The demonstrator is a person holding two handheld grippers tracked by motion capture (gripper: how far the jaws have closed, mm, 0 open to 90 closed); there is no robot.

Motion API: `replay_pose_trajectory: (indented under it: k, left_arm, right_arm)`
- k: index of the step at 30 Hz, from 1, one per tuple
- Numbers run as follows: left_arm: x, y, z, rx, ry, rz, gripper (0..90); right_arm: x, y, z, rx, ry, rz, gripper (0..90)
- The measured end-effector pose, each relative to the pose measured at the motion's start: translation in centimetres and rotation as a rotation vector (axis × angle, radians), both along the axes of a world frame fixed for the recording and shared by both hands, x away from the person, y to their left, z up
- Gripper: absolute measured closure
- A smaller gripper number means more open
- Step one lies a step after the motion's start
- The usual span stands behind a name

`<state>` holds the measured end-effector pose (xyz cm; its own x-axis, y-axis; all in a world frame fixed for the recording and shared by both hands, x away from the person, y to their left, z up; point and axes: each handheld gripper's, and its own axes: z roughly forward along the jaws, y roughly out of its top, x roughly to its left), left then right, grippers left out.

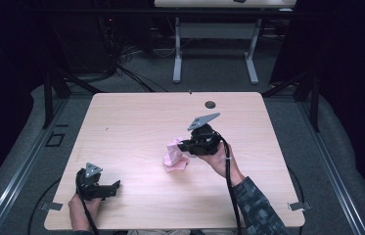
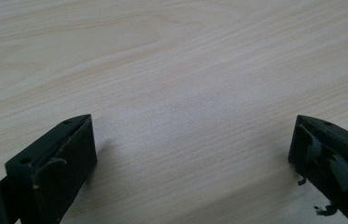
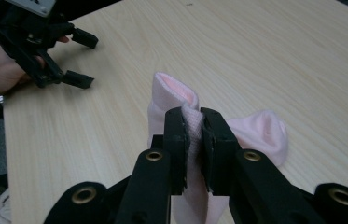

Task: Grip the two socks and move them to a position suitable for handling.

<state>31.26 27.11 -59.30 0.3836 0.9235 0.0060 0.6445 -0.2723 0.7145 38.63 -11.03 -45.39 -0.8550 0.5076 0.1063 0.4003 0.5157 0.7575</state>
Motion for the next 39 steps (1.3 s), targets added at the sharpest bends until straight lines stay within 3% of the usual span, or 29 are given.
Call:
replay_pose_trajectory:
  k: [11, 14, 17, 20, 27, 29, 34, 37, 39]
  left_arm:
    - [0.0, 0.0, 0.0, 0.0, 0.0, 0.0, 0.8]
    - [-0.6, -0.4, 0.3, 0.0, -0.029, -0.006, 6.6]
    - [-2.0, -2.0, 1.1, -0.061, -0.083, -0.074, 7.8]
    - [-2.8, -4.4, 1.7, -0.127, -0.082, -0.178, 7.7]
    - [-3.4, -9.3, 2.6, -0.223, -0.098, -0.375, 9.6]
    - [-3.6, -10.5, 2.9, -0.223, -0.095, -0.409, 13.4]
    - [-3.6, -13.1, 3.2, -0.278, -0.092, -0.492, 22.3]
    - [-3.4, -14.2, 3.1, -0.277, -0.084, -0.512, 29.0]
    - [-3.2, -15.4, 3.0, -0.261, -0.081, -0.542, 39.9]
  right_arm:
    - [-4.2, -1.4, 2.9, 0.052, -0.055, -0.004, 81.2]
    - [-6.1, -1.9, 3.4, 0.066, -0.067, -0.005, 81.2]
    - [-7.3, -2.2, 3.7, 0.08, -0.077, -0.01, 81.2]
    - [-8.1, -2.3, 3.7, 0.076, -0.084, -0.016, 81.1]
    - [-8.8, -2.7, 2.7, 0.078, -0.072, -0.038, 81.1]
    - [-8.9, -2.8, 2.4, 0.087, -0.067, -0.047, 81.1]
    - [-9.2, -2.7, 1.9, 0.105, -0.063, -0.053, 81.1]
    - [-9.4, -2.6, 1.7, 0.108, -0.062, -0.055, 81.1]
    - [-9.8, -2.7, 1.5, 0.124, -0.062, -0.062, 81.1]
